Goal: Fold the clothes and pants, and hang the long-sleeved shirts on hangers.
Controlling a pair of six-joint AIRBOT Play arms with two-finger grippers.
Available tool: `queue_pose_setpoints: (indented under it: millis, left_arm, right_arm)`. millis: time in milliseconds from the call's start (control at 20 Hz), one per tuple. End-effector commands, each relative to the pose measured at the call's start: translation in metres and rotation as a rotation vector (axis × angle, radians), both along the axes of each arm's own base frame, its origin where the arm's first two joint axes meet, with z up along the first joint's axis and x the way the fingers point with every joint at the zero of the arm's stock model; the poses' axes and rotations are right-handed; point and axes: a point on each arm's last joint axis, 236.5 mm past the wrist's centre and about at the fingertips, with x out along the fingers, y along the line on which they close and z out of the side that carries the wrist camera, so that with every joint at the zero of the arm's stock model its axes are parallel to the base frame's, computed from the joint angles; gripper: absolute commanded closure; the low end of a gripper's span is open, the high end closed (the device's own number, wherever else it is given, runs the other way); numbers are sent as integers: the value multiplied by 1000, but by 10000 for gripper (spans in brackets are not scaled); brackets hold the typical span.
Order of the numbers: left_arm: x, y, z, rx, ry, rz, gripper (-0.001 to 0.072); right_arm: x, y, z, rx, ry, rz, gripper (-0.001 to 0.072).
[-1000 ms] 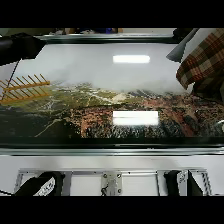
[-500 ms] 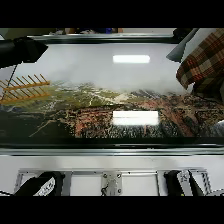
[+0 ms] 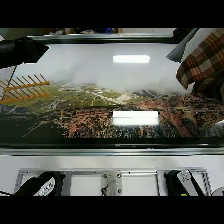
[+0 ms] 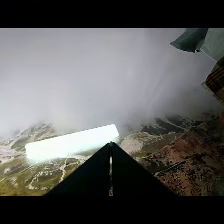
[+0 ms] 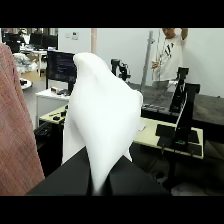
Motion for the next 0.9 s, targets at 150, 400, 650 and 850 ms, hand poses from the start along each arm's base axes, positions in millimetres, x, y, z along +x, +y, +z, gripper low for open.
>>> queue_pose_setpoints:
  millis: [150, 400, 650, 850]
  left_arm:
    - [0, 0, 0, -8, 6, 3, 685]
    - [0, 0, 0, -6, 5, 3, 685]
    - [0, 0, -1, -6, 6, 3, 685]
    - [0, 0, -1, -6, 6, 4, 685]
  right_arm:
    - [4, -9, -34, 127, 56, -1, 665]
    - [1, -2, -26, 106, 46, 0, 167]
    - [-19, 68, 65, -132, -209, 98, 171]
    - [-8, 126, 93, -91, -451, 335, 171]
